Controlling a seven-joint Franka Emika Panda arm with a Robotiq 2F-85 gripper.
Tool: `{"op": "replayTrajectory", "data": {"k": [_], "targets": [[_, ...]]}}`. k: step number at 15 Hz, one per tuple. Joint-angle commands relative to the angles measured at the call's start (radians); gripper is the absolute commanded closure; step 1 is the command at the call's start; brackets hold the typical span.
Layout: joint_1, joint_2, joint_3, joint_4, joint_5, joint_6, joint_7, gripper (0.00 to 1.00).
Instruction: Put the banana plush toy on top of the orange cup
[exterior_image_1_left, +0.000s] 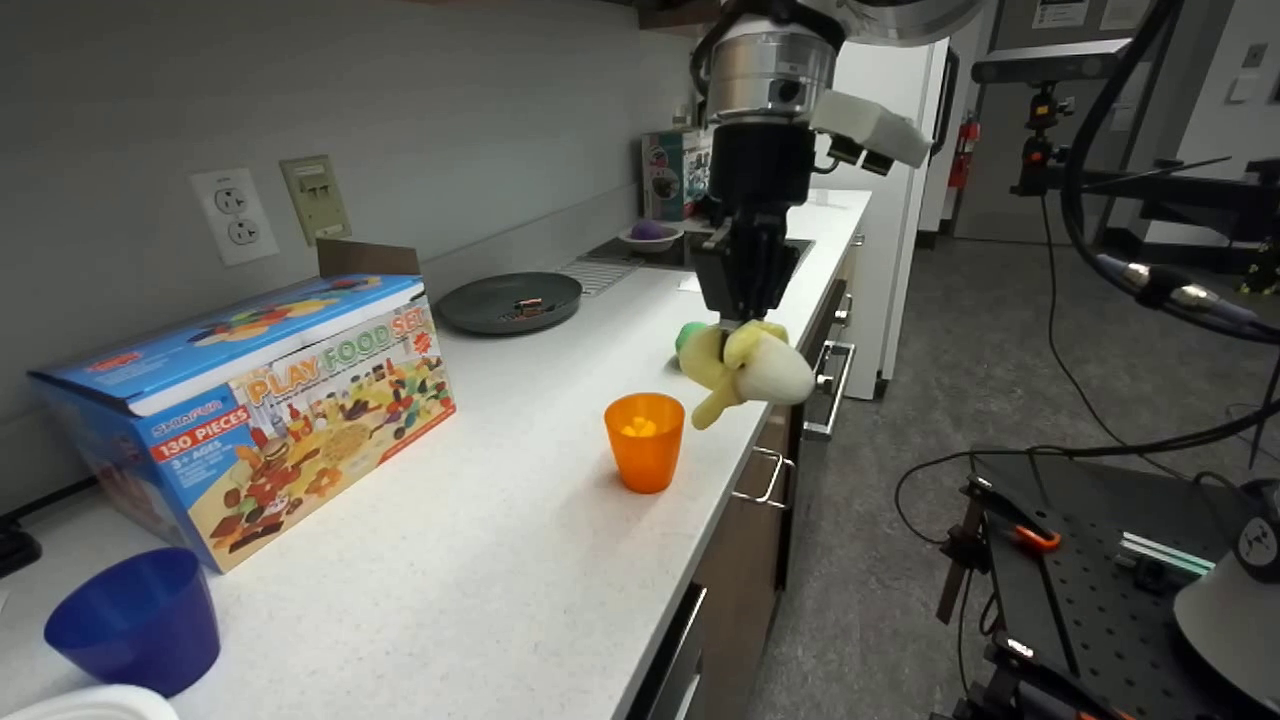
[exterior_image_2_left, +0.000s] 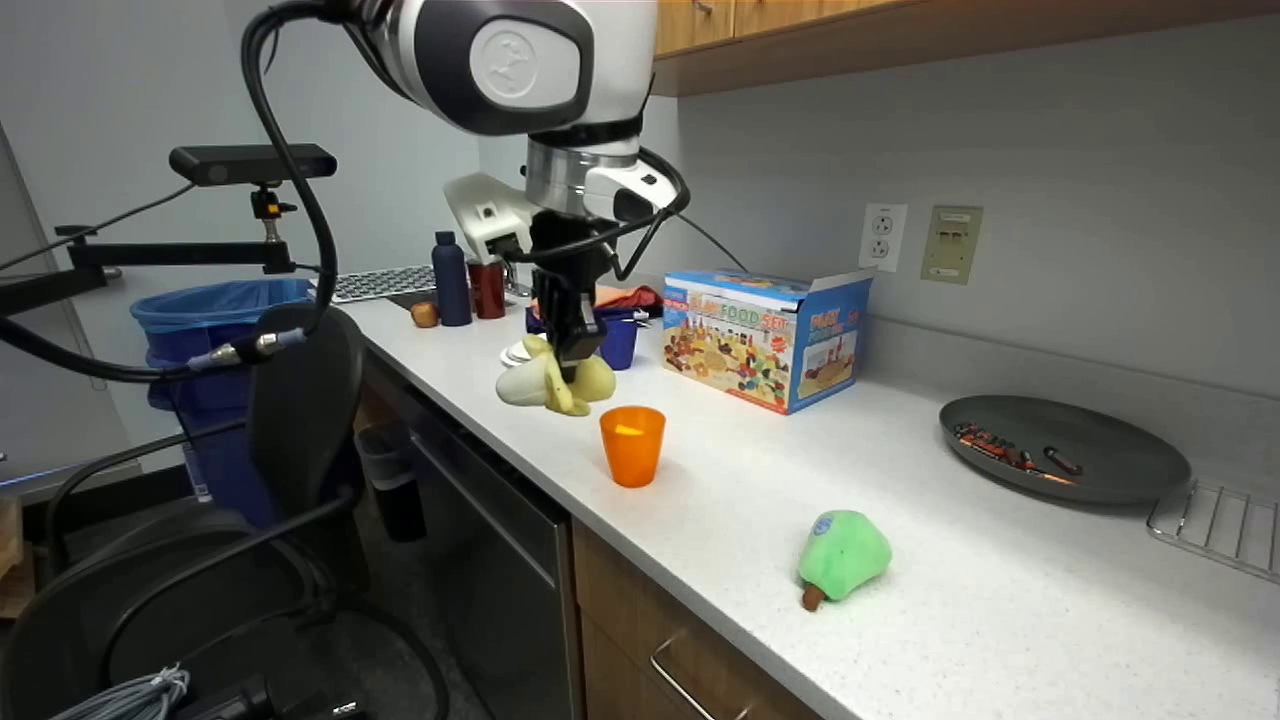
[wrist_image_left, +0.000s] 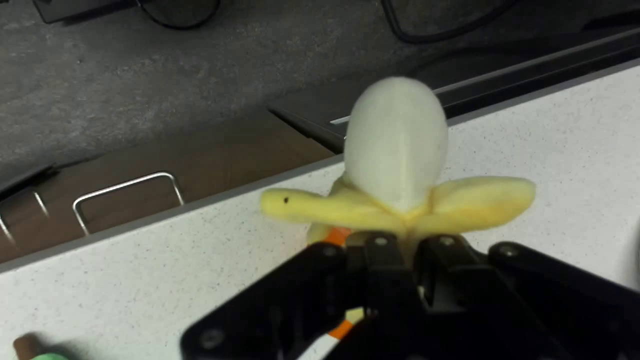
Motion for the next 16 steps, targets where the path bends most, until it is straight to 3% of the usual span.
{"op": "replayTrajectory", "data": {"k": [1,2,9,16], "targets": [[-0.005,-0.018,0.002,-0.007,0.032,-0.023,0.014,0.97],[-0.017,0.079,-0.018,0.069,0.037,-0.013,-0.009,0.97],[-0.038,0.211,-0.029,0.202,0.023,0.038,0.007,0.97],[-0.022,0.236,0.005,0.198,-0.017,0.112,-0.002,0.97]]}}
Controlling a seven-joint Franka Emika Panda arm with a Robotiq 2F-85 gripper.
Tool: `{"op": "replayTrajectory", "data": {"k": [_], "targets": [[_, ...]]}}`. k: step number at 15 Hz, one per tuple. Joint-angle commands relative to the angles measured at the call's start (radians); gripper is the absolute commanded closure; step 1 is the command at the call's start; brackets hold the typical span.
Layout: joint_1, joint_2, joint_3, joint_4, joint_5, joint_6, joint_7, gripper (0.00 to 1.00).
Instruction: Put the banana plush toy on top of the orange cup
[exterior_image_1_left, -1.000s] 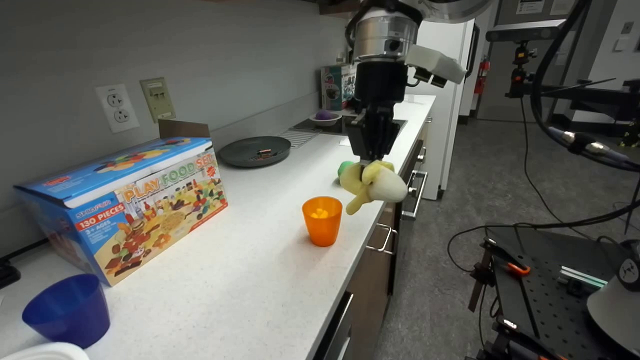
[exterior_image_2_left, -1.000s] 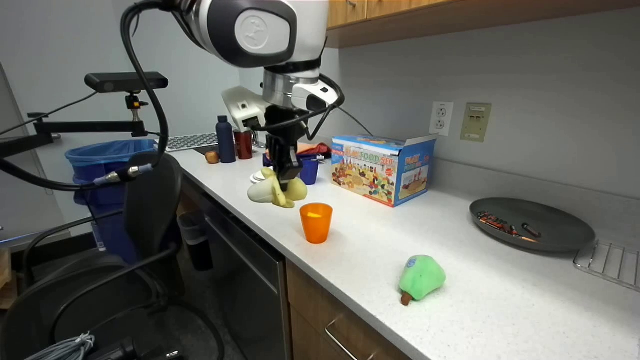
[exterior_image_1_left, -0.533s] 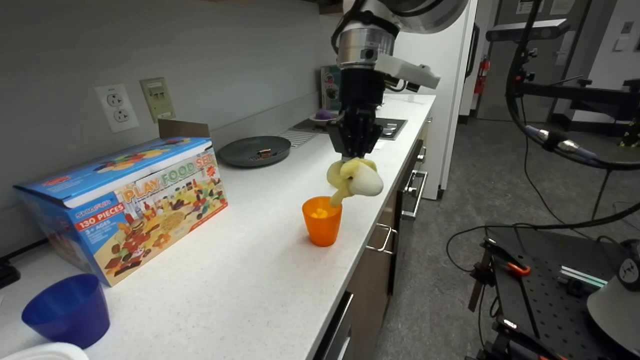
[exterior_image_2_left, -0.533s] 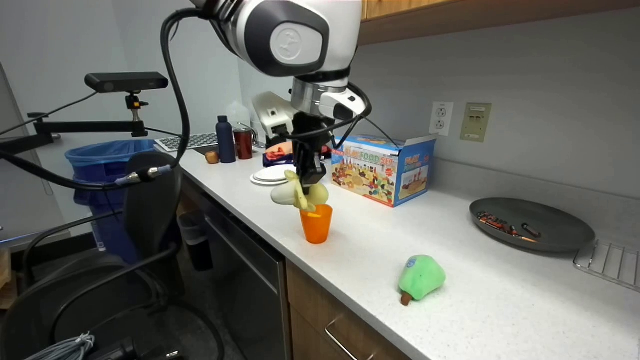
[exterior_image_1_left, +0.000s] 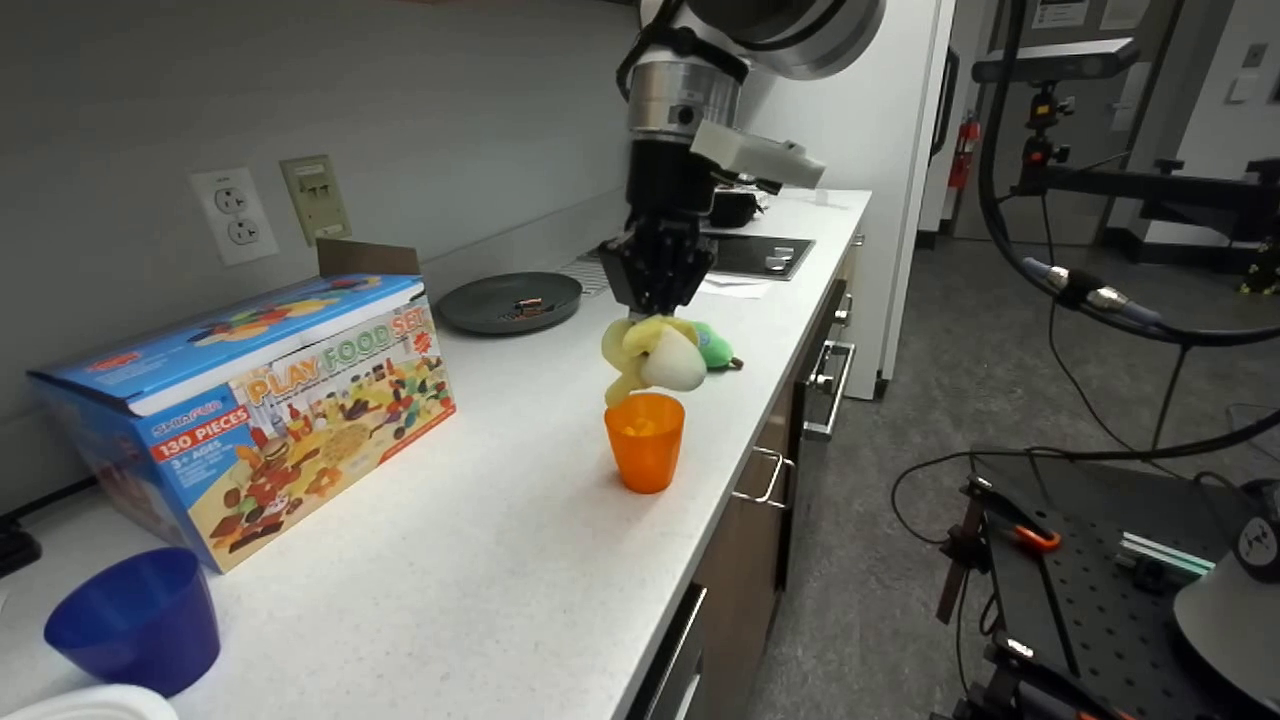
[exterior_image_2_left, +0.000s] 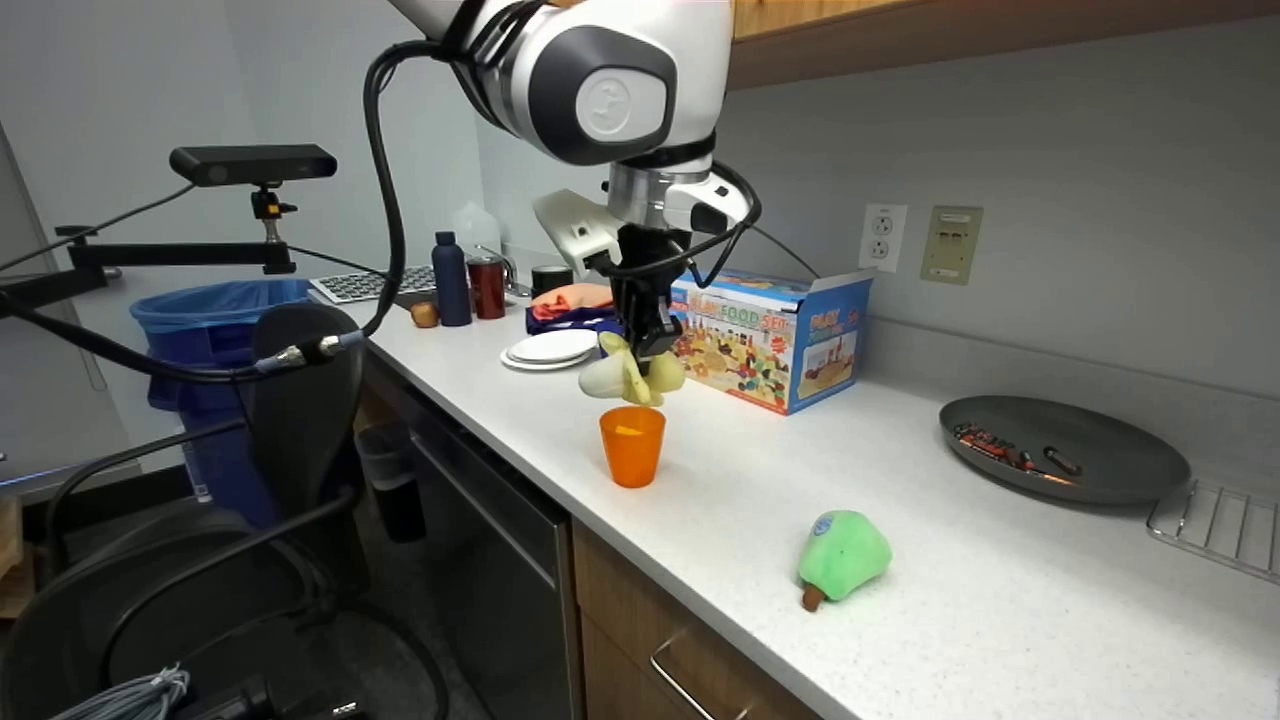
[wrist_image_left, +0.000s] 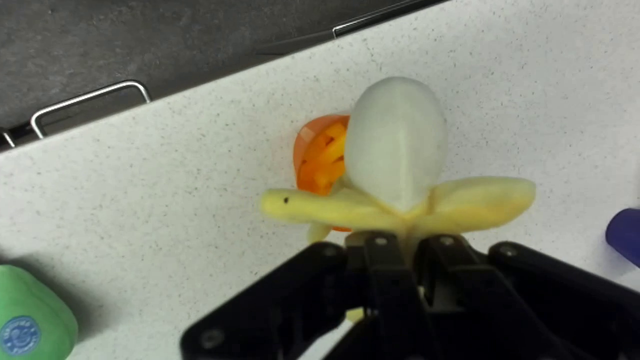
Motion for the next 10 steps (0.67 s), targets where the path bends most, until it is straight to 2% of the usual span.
{"op": "replayTrajectory", "data": {"k": [1,4,5,7,10], "targets": [[-0.001,0.009,0.01,-0.005,-0.032,0.014,-0.006,0.97],[-0.008,0.008,0.006,-0.02,-0.065,0.017,-0.007,0.97],[-0.01,0.009,0.005,-0.021,-0.079,0.017,-0.004,0.64],[-0.013,0.011,0.003,-0.023,-0.091,0.022,-0.001,0.56],[-0.015,0.01,0.0,-0.024,-0.1,0.024,0.002,0.33]]}}
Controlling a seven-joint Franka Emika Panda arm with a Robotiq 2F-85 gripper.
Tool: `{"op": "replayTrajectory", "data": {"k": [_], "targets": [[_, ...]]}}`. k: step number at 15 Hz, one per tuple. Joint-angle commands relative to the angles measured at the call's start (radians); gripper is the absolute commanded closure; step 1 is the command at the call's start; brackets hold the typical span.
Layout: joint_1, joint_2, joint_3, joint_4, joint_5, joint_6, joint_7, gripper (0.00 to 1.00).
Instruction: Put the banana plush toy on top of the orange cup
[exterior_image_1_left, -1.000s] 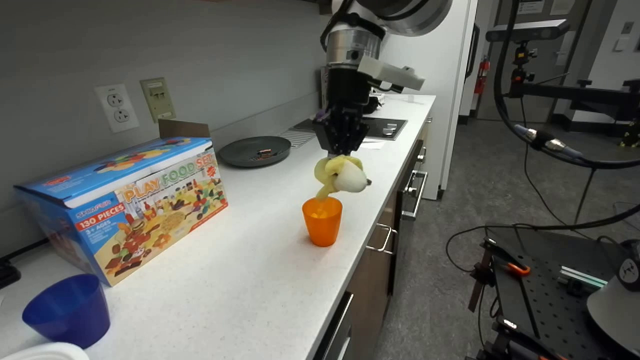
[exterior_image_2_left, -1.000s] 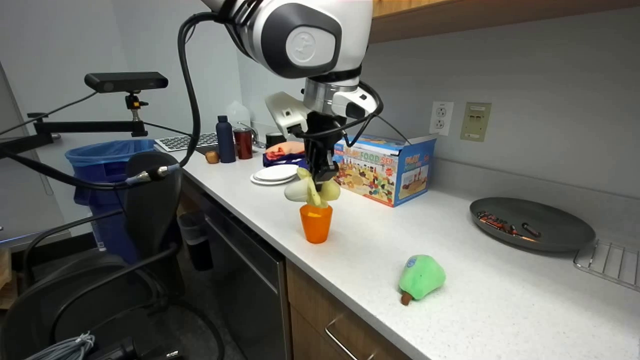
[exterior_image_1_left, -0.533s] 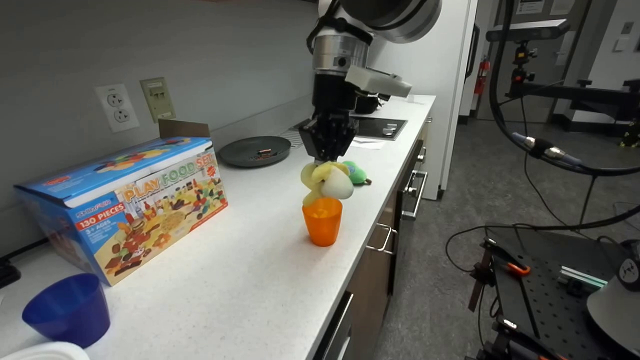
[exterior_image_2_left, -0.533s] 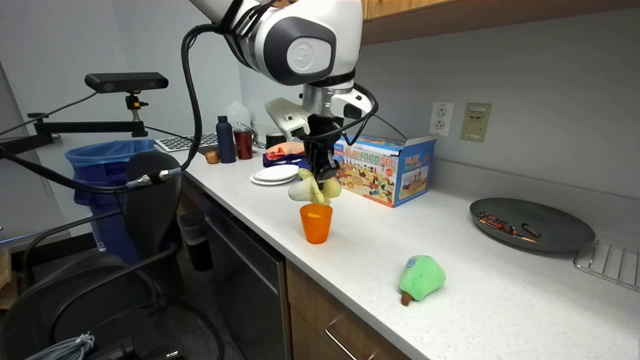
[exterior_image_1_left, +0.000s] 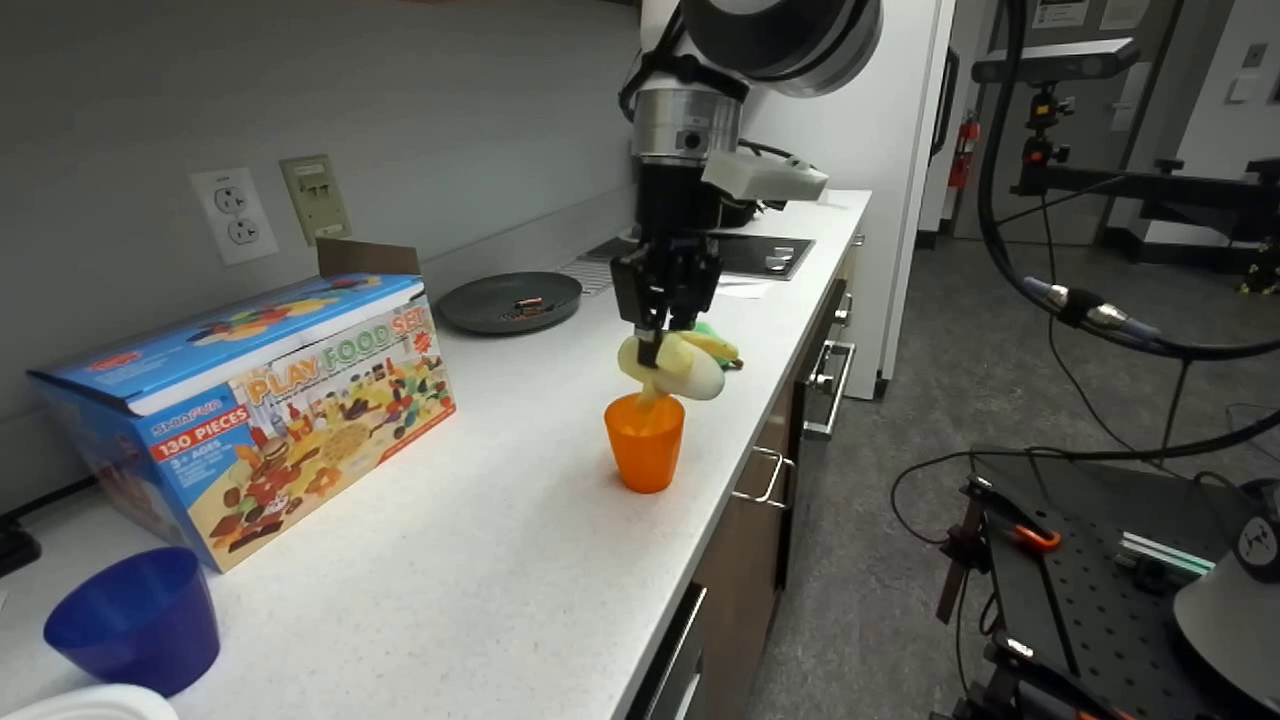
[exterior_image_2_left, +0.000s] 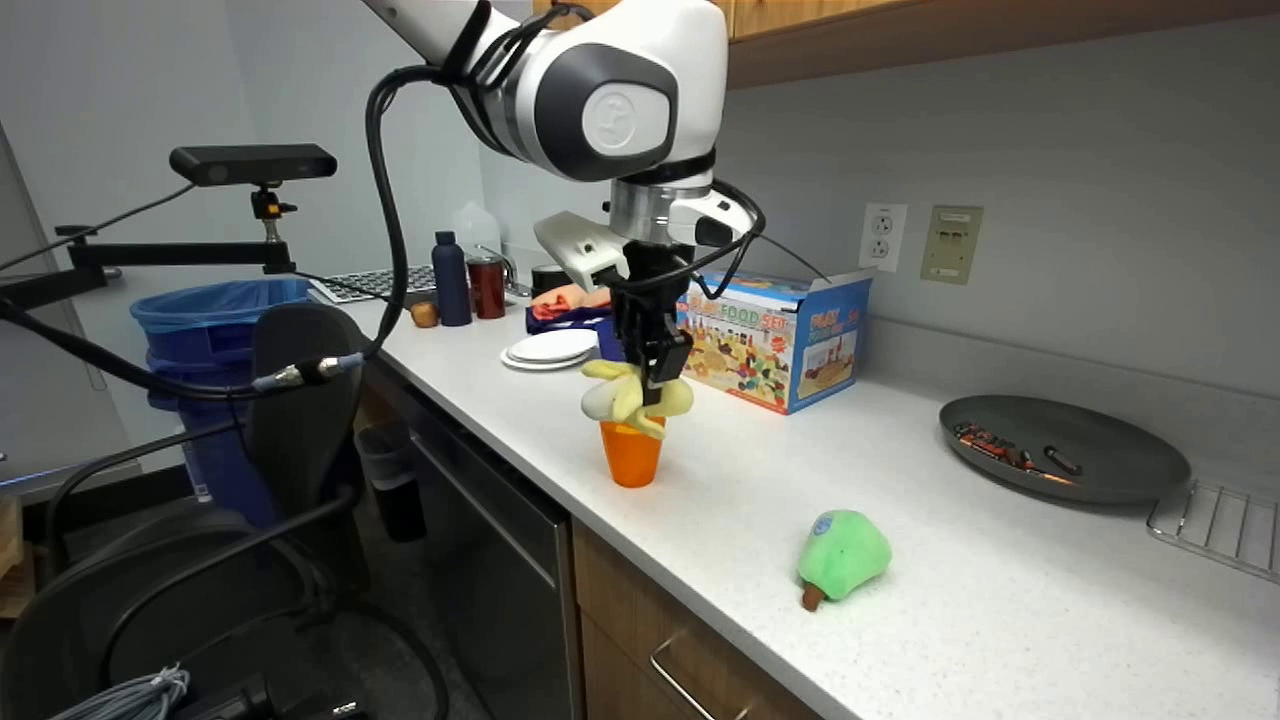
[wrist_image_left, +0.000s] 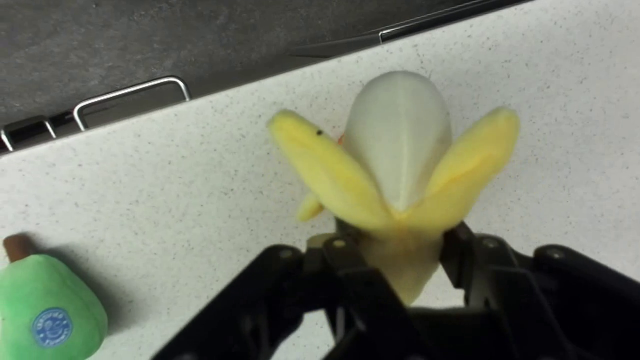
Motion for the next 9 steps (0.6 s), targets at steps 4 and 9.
{"op": "replayTrajectory", "data": {"k": [4,9], "targets": [[-0.004,-0.002,0.0,-0.005,-0.02,0.016,0.007,0.03],[-0.002,-0.003,0.001,0.001,-0.018,0.009,0.009,0.0]]}}
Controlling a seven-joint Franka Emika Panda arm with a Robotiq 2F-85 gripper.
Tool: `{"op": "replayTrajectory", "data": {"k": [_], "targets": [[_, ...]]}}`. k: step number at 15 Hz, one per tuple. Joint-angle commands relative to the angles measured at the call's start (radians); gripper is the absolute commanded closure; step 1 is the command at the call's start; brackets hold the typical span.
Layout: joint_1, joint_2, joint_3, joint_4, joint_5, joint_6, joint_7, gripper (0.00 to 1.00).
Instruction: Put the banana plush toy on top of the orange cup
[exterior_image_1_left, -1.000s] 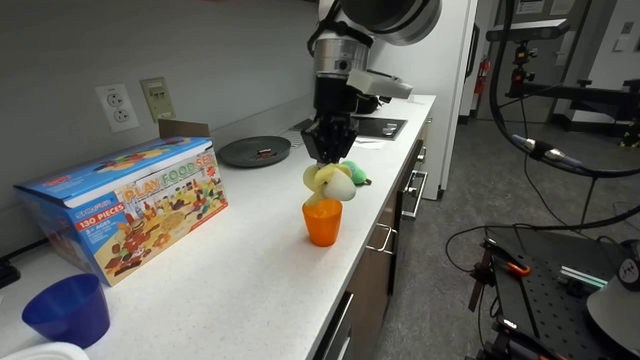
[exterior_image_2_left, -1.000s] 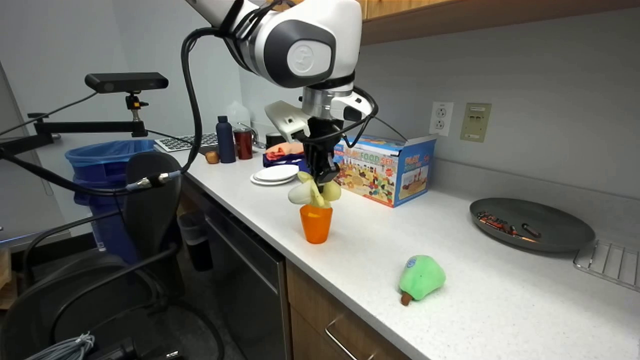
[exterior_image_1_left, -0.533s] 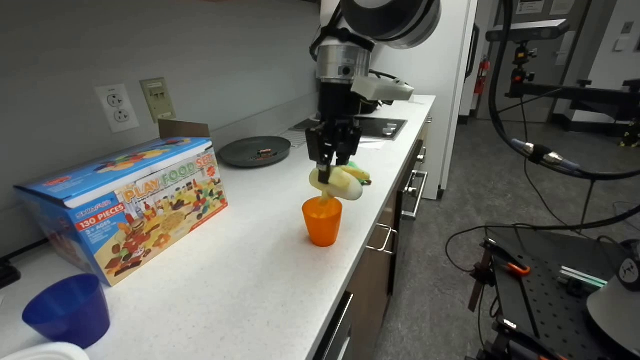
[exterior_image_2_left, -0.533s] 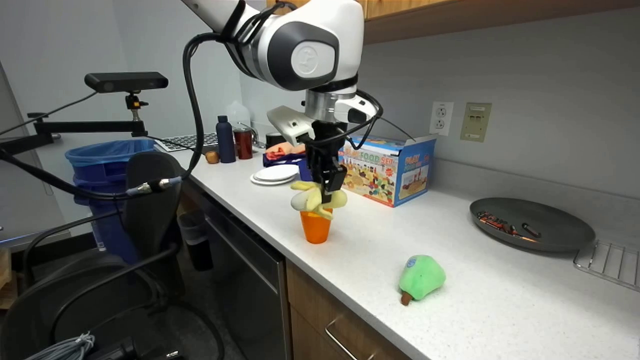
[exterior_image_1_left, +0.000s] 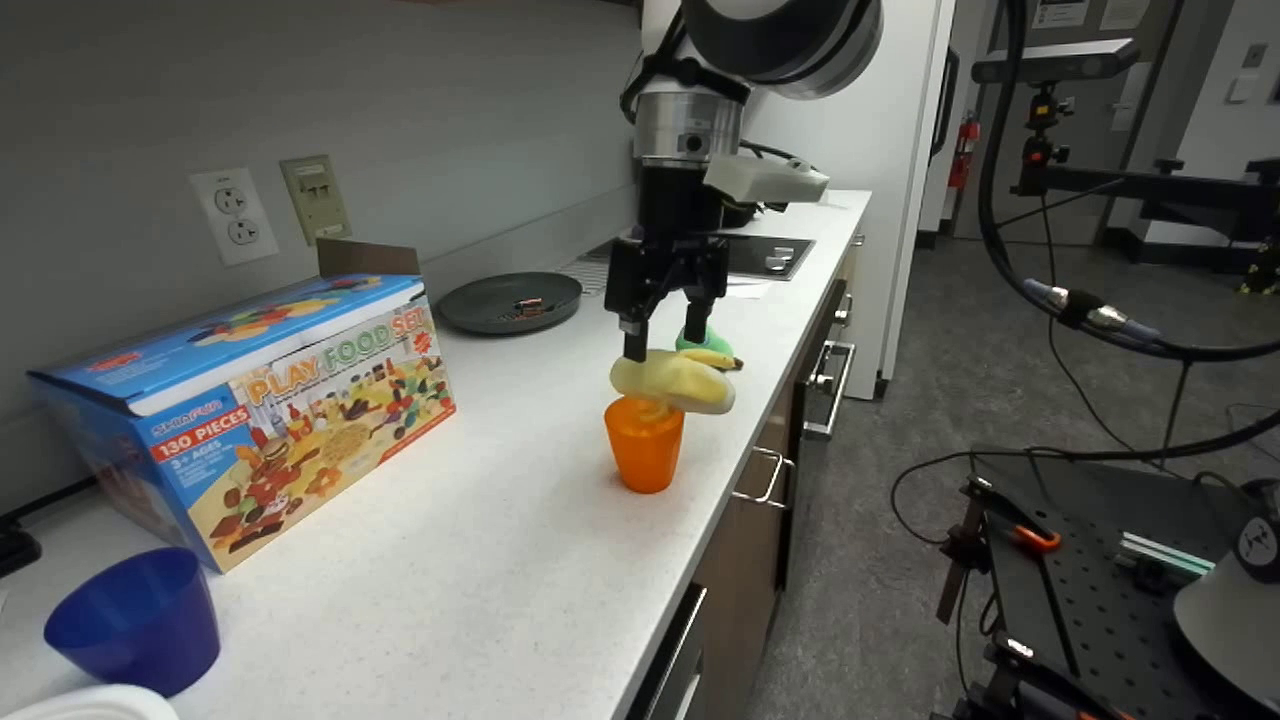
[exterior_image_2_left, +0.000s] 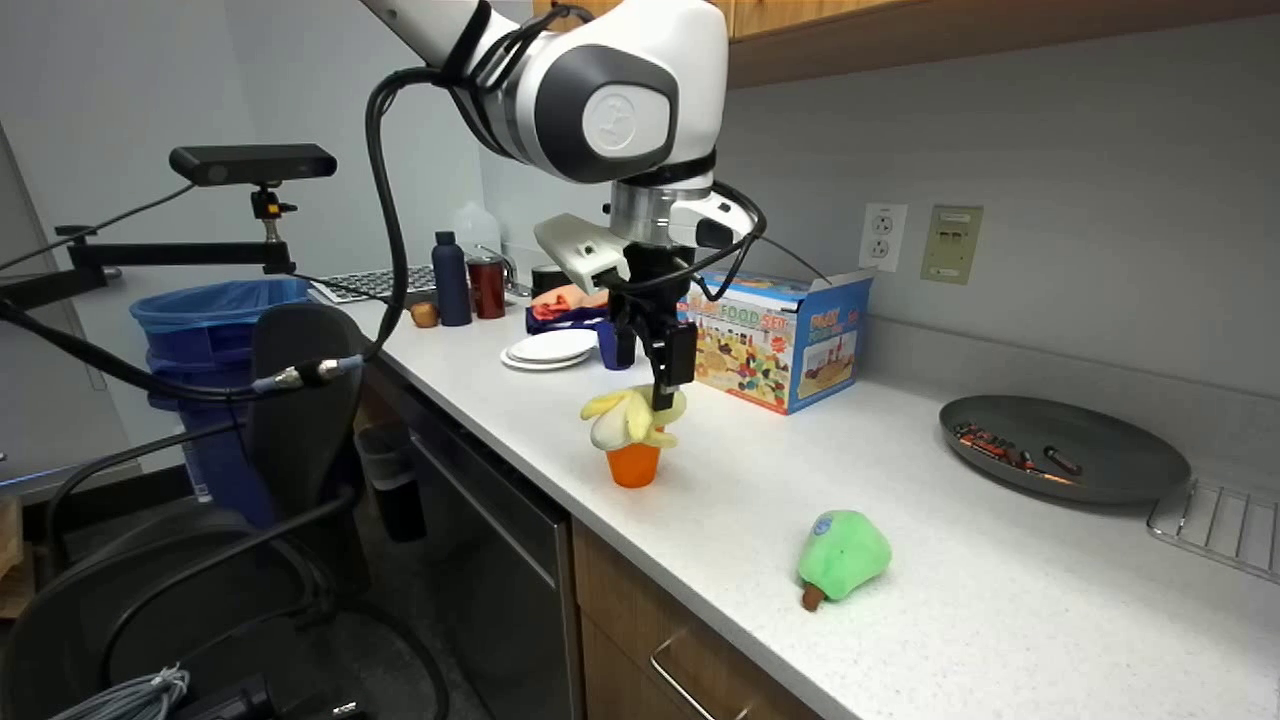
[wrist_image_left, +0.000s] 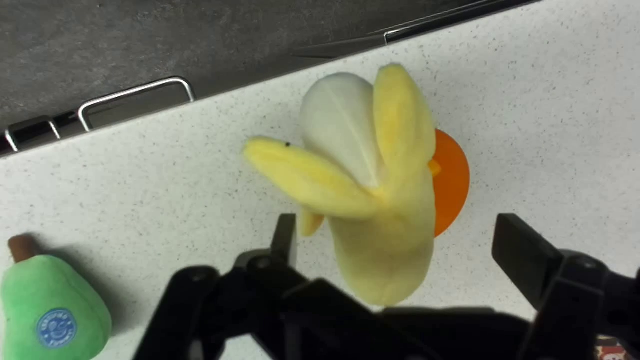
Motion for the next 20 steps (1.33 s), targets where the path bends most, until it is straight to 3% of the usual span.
{"op": "replayTrajectory", "data": {"k": [1,11,17,18,20], "targets": [[-0.002,-0.005,0.003,0.007,-0.012,0.006,0.009,0.0],[-0.006,-0.105,0.007,0.006,-0.163,-0.003,0.013,0.0],[-0.017,-0.188,0.007,-0.005,-0.201,-0.058,0.027,0.0],[-0.008,-0.141,0.006,0.013,-0.167,-0.029,0.002,0.0],[-0.011,-0.162,0.006,0.011,-0.177,-0.046,0.006,0.0]]}}
